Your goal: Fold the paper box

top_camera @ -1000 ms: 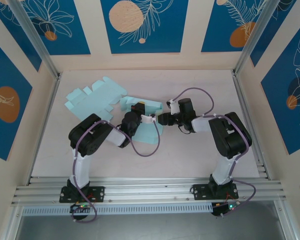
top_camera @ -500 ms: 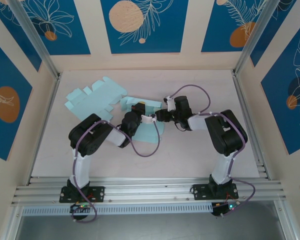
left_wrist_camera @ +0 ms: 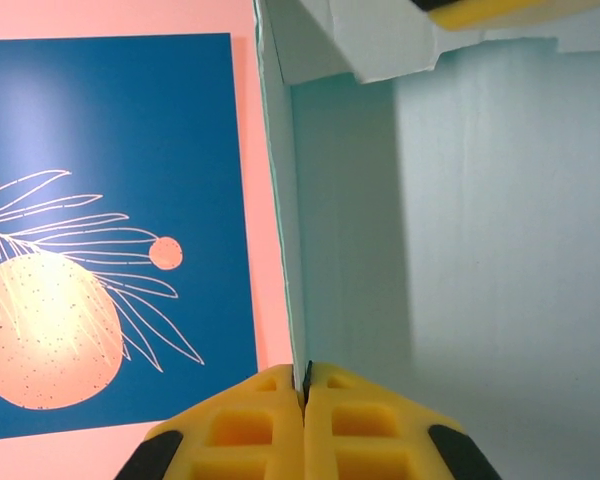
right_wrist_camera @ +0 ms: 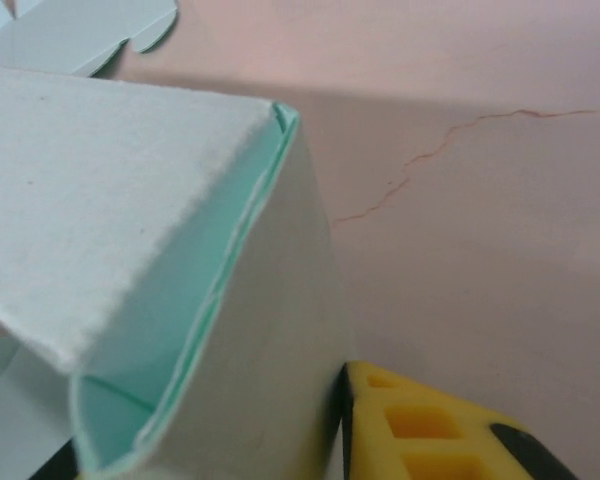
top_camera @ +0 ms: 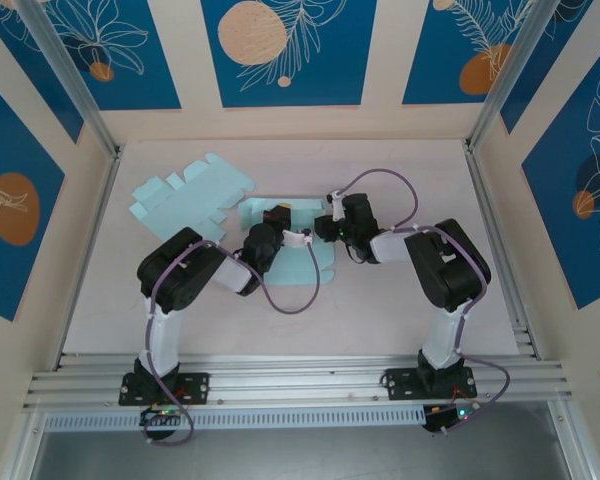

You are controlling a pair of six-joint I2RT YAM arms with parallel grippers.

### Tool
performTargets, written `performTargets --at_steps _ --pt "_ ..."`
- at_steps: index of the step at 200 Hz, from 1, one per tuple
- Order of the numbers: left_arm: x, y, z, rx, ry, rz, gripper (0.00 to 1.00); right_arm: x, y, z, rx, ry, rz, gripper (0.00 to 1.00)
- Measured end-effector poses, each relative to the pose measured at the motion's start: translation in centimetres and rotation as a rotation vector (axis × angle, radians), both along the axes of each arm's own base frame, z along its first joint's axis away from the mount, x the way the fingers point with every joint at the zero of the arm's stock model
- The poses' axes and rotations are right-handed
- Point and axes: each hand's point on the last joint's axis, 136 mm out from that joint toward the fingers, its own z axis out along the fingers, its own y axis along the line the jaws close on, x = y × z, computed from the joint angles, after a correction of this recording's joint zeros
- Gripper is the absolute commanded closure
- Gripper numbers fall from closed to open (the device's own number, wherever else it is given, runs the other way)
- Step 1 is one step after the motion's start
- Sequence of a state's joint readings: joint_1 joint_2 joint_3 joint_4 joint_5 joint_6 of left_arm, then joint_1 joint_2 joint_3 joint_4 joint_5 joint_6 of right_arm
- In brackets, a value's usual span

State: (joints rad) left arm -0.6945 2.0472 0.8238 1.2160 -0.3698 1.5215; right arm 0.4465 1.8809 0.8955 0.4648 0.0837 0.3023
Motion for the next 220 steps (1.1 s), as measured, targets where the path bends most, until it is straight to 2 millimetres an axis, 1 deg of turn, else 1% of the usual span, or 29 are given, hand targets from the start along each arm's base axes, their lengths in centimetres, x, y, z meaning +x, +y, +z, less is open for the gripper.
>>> performTargets --at_steps 4,12,13,16,17,18,22,41,53,58,66,79,87,96,101,102,105,112,121,130,131,136,139,153,168,181,194,205,220 --pt "-0.1 -0.1 0.0 -0.001 0.000 -0.002 0.99 0.0 0.0 0.0 -0.007 -0.004 -0.005 0.80" --pt "-0.1 -0.2 0.1 -0.005 -0.001 -0.004 0.94 0.1 -0.1 0.0 -0.017 -0.010 -0.015 0.80" --pt "-0.1 -0.2 0.1 -0.005 -0.001 -0.004 0.92 0.1 -0.1 0.0 -0.019 -0.010 -0.017 0.80" --pt "-0.2 -0.2 0.2 -0.006 -0.001 -0.005 0.89 0.1 -0.1 -0.1 -0.023 -0.012 -0.019 0.81" --pt "-0.2 -0.2 0.2 -0.006 -0.001 -0.005 0.87 0.1 -0.1 -0.1 -0.024 -0.012 -0.021 0.81" --pt "-0.2 -0.3 0.2 -0.007 -0.001 -0.005 0.87 0.1 -0.2 -0.1 -0.026 -0.013 -0.022 0.80" --pt "-0.2 -0.3 0.3 -0.013 -0.001 -0.006 0.81 0.2 -0.2 -0.1 -0.029 -0.015 -0.026 0.81" --pt "-0.6 -0.7 0.5 -0.045 0.023 -0.012 0.63 0.1 -0.2 -0.1 -0.046 -0.030 -0.040 0.82" --pt "-1.1 -1.1 0.8 -0.069 0.050 -0.020 0.49 0.0 -0.1 -0.3 -0.058 -0.041 -0.042 0.83" --pt "-1.2 -1.2 1.0 -0.076 0.056 -0.021 0.44 -0.1 -0.1 -0.3 -0.064 -0.045 -0.040 0.83" --pt "-1.7 -1.4 1.5 -0.111 0.078 -0.022 0.41 -0.3 0.1 -0.3 -0.070 -0.053 -0.036 0.83" --pt "-2.3 -1.2 3.3 -0.188 0.106 -0.013 0.35 -0.5 0.3 -0.4 -0.084 -0.064 -0.028 0.84" --pt "-2.8 -1.0 5.0 -0.254 0.121 -0.006 0.30 -0.7 0.5 -0.3 -0.090 -0.069 -0.024 0.85" --pt "-3.4 -0.5 6.8 -0.325 0.138 -0.002 0.20 -0.9 0.7 0.0 -0.091 -0.077 -0.020 0.85" --pt "-4.0 -0.2 7.8 -0.375 0.159 -0.001 0.13 -0.9 0.8 0.4 -0.086 -0.086 -0.020 0.85" --pt "-4.1 -0.1 8.1 -0.388 0.162 0.000 0.13 -1.0 0.8 0.5 -0.085 -0.088 -0.019 0.85" --pt "-4.4 0.1 8.5 -0.402 0.169 -0.002 0.07 -1.0 0.9 0.8 -0.082 -0.096 -0.019 0.85" --pt "-5.1 0.8 9.8 -0.469 0.194 0.006 0.01 -1.0 1.1 1.6 -0.077 -0.112 -0.019 0.85" --pt "-6.1 1.7 11.7 -0.575 0.221 0.010 0.00 -1.1 1.1 2.4 -0.075 -0.130 -0.023 0.85" --pt "-7.0 2.8 14.1 -0.688 0.232 0.016 0.00 -1.4 1.0 2.8 -0.082 -0.138 -0.027 0.85" --pt "-7.2 3.0 14.6 -0.710 0.231 0.017 0.00 -1.4 1.0 2.8 -0.083 -0.139 -0.027 0.85" --pt "-7.7 3.5 15.7 -0.769 0.240 0.015 0.00 -1.6 0.9 2.9 -0.086 -0.140 -0.029 0.85" --pt "-8.2 4.2 16.9 -0.825 0.242 0.019 0.00 -1.8 0.8 2.9 -0.089 -0.140 -0.031 0.85" --pt "-10.0 6.6 20.2 -1.009 0.257 0.027 0.00 -2.5 0.4 2.7 -0.108 -0.129 -0.039 0.85" --pt "-11.7 9.4 22.5 -1.185 0.280 0.043 0.00 -3.3 0.0 2.5 -0.131 -0.116 -0.050 0.86" --pt "-12.5 11.9 23.0 -1.304 0.309 0.082 0.00 -3.9 -0.1 2.6 -0.145 -0.108 -0.054 0.87" --pt "-12.9 13.7 22.5 -1.383 0.349 0.132 0.00 -4.5 -0.1 2.9 -0.154 -0.107 -0.058 0.87" --pt "-13.1 14.6 21.1 -1.430 0.404 0.183 0.00 -4.9 -0.1 3.3 -0.156 -0.110 -0.063 0.89" --pt "-13.0 14.9 19.1 -1.467 0.491 0.236 0.00 -5.4 -0.1 3.6 -0.161 -0.108 -0.071 0.89"
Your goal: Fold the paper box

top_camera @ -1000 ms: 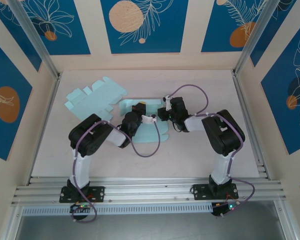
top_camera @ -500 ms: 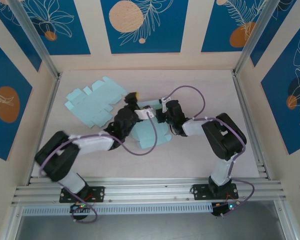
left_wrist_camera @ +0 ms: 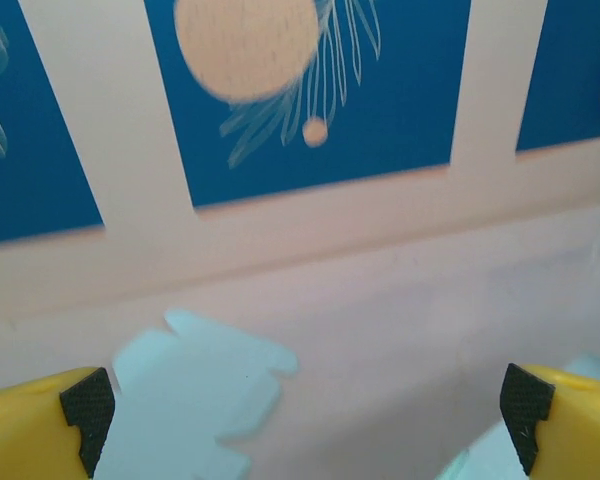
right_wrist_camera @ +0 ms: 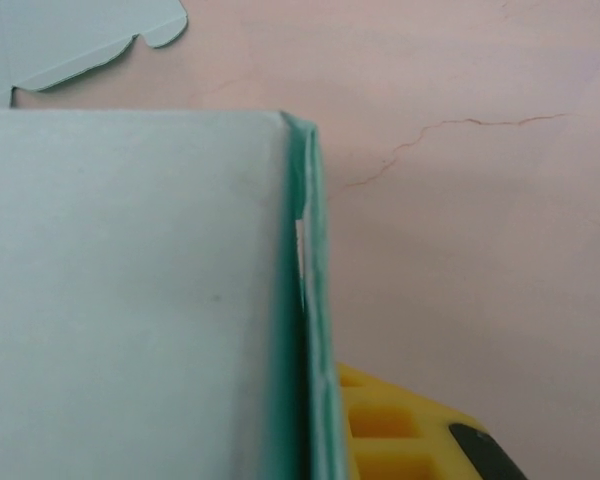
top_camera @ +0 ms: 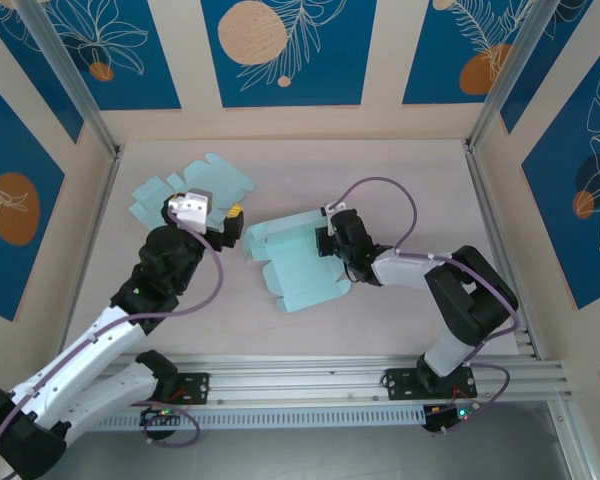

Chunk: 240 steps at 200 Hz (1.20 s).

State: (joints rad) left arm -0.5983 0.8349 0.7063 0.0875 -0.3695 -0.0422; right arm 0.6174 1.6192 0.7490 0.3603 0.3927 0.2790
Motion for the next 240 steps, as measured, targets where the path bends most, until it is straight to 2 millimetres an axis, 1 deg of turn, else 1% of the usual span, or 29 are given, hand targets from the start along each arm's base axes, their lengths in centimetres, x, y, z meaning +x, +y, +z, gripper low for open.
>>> performTargets --at_steps 19,40,57,66,102,136,167,188,213,240 --pt "0.5 -0.7 -3.1 -0.029 0.123 -0.029 0.00 -0.7 -0.1 0.3 -0.003 0.010 -0.014 0.89" --pt "0.8 -2.2 -6.5 -0.044 0.246 -0.082 0.00 -1.3 -0.1 0.1 -0.013 0.030 -0.035 0.92" --pt "0.8 -3.0 -8.5 -0.053 0.308 -0.106 0.00 -2.0 -0.2 -0.6 -0.037 0.057 -0.054 0.94" --pt "0.9 -3.2 -9.3 -0.055 0.331 -0.109 0.00 -2.5 -0.2 -0.9 -0.050 0.070 -0.062 0.95" --pt "1.4 -3.4 -11.2 -0.054 0.393 -0.098 0.00 -3.4 -0.4 -1.7 -0.066 0.110 -0.092 0.96" --pt "1.8 -2.4 -13.4 -0.069 0.475 -0.060 0.00 -3.6 -0.6 -1.5 -0.041 0.133 -0.114 0.96" --pt "2.1 -1.7 -13.9 -0.137 0.513 -0.055 0.00 -3.7 -0.5 -1.1 -0.008 0.143 -0.112 0.96" --pt "2.1 -2.0 -14.5 -0.173 0.535 -0.072 0.00 -3.7 -0.4 -1.2 0.001 0.150 -0.110 0.96" --pt "2.1 -2.7 -15.3 -0.203 0.567 -0.101 0.00 -3.8 -0.3 -1.2 0.010 0.158 -0.106 0.96" --pt "1.9 -3.2 -16.5 -0.212 0.605 -0.121 0.02 -3.9 -0.1 -1.2 0.020 0.166 -0.097 0.96"
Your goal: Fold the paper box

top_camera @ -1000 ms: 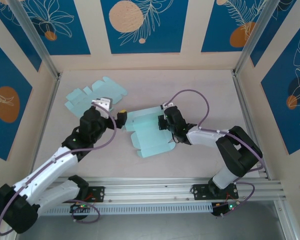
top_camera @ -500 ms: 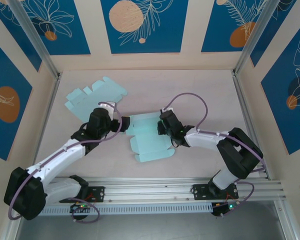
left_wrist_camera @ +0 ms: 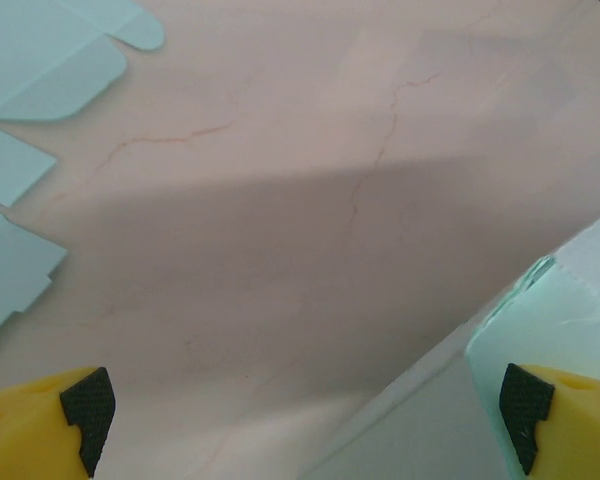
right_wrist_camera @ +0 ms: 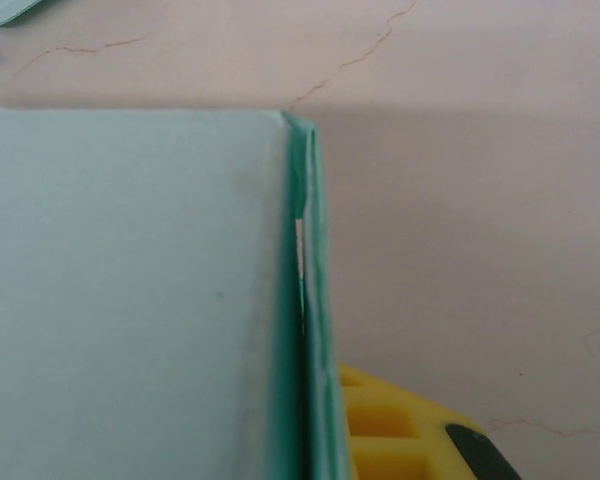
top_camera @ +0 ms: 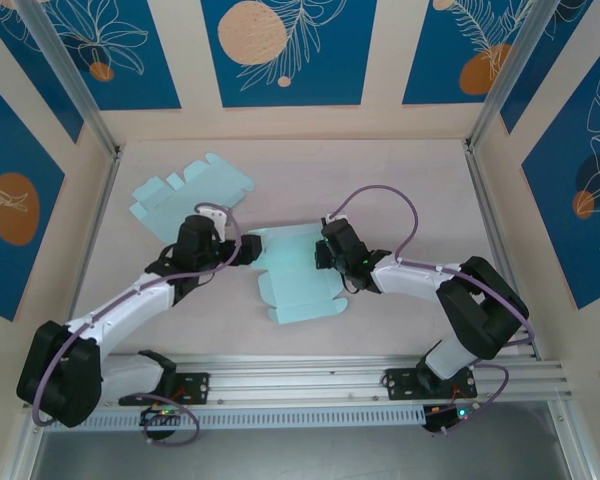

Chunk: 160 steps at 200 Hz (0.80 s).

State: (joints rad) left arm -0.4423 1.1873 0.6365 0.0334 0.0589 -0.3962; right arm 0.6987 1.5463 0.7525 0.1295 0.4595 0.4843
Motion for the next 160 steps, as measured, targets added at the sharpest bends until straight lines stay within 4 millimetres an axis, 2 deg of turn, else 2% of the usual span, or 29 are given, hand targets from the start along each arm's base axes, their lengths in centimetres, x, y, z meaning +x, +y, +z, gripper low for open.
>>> performTargets --at_steps 56,89,119,160 --pt "0.6 -1.0 -2.3 -0.056 0.057 0.007 0.17 0.0 0.6 0.3 0.023 0.000 0.017 0.96" --pt "1.4 -2.5 -2.4 -0.166 0.073 0.003 0.25 0.4 1.3 0.9 0.017 -0.013 0.016 0.96" --pt "1.6 -2.9 -1.7 -0.221 0.065 0.011 0.24 1.0 1.5 1.4 0.004 -0.033 -0.014 0.96" --pt "-0.3 -1.1 -0.5 -0.212 0.031 0.048 0.09 1.0 1.3 1.3 -0.004 -0.031 -0.027 0.96"
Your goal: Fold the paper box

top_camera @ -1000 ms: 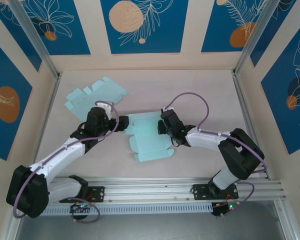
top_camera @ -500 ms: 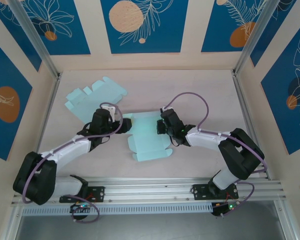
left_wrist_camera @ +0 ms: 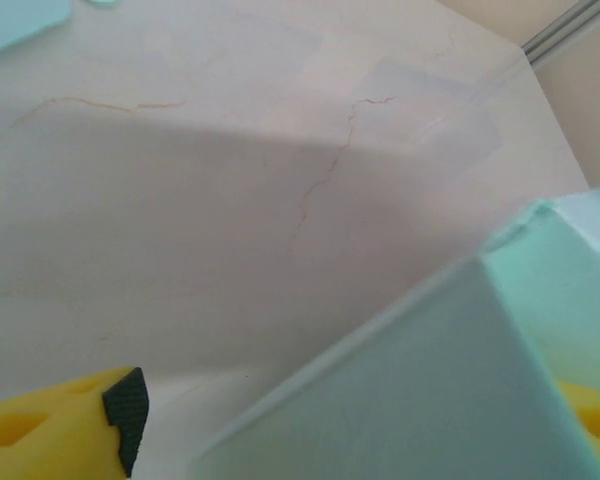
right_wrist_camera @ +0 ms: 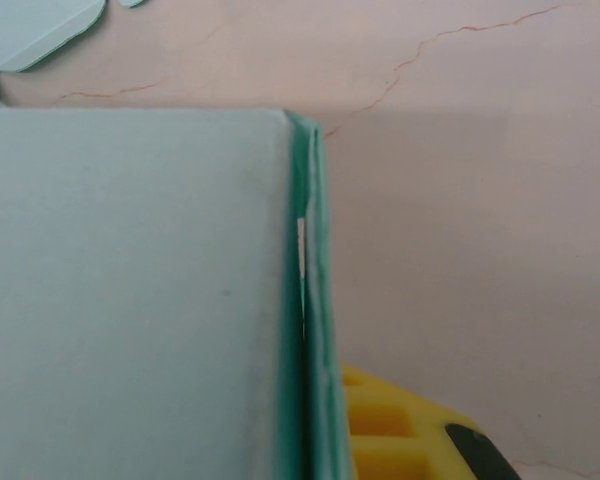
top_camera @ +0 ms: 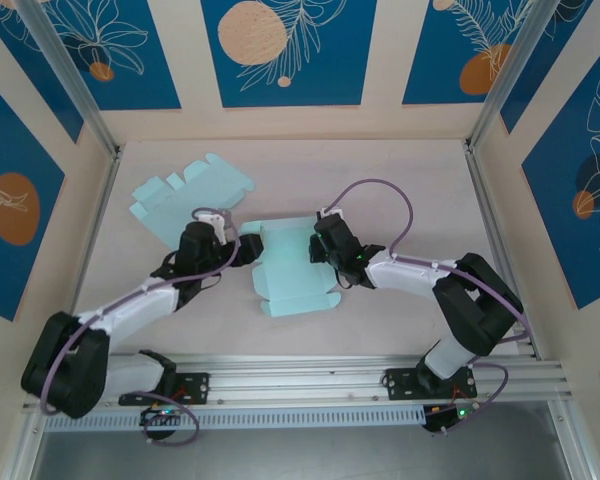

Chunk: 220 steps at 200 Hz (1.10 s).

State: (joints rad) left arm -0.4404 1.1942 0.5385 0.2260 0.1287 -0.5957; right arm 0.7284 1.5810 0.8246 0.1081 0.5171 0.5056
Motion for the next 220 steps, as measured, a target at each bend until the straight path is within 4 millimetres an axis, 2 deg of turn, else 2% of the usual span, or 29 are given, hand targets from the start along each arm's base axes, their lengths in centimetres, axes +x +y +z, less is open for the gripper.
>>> performTargets --at_steps 30,61,87,108,129,148,174,220 --pt "-2.3 2.2 1.0 0.011 -0.035 0.050 0.08 0.0 0.0 -0.7 -0.011 0.013 -0.001 0.96" --pt "-5.2 3.9 -0.5 -0.027 0.005 0.098 0.12 0.0 -0.1 -1.1 -0.014 0.021 -0.004 0.96" --pt "-7.3 4.1 -2.9 -0.113 0.080 0.119 0.14 0.0 -0.1 -1.1 -0.008 0.023 -0.008 0.96" --pt "-8.4 3.2 -3.1 -0.166 0.109 0.104 0.13 0.0 0.0 -1.1 -0.002 0.025 -0.009 0.96" --pt "-8.7 2.0 -2.1 -0.212 0.090 0.076 0.12 0.0 0.1 -1.1 0.003 0.025 -0.008 0.96" --pt "-8.5 1.4 -1.7 -0.226 0.076 0.073 0.06 0.0 0.1 -1.0 0.004 0.024 -0.008 0.96" --pt "-7.9 0.7 -2.5 -0.204 0.080 0.074 0.00 0.0 0.1 -1.0 0.007 0.024 -0.009 0.96" --pt "-7.1 -1.2 -3.4 -0.182 0.069 0.039 0.01 0.0 0.2 -1.0 0.008 0.024 -0.008 0.96"
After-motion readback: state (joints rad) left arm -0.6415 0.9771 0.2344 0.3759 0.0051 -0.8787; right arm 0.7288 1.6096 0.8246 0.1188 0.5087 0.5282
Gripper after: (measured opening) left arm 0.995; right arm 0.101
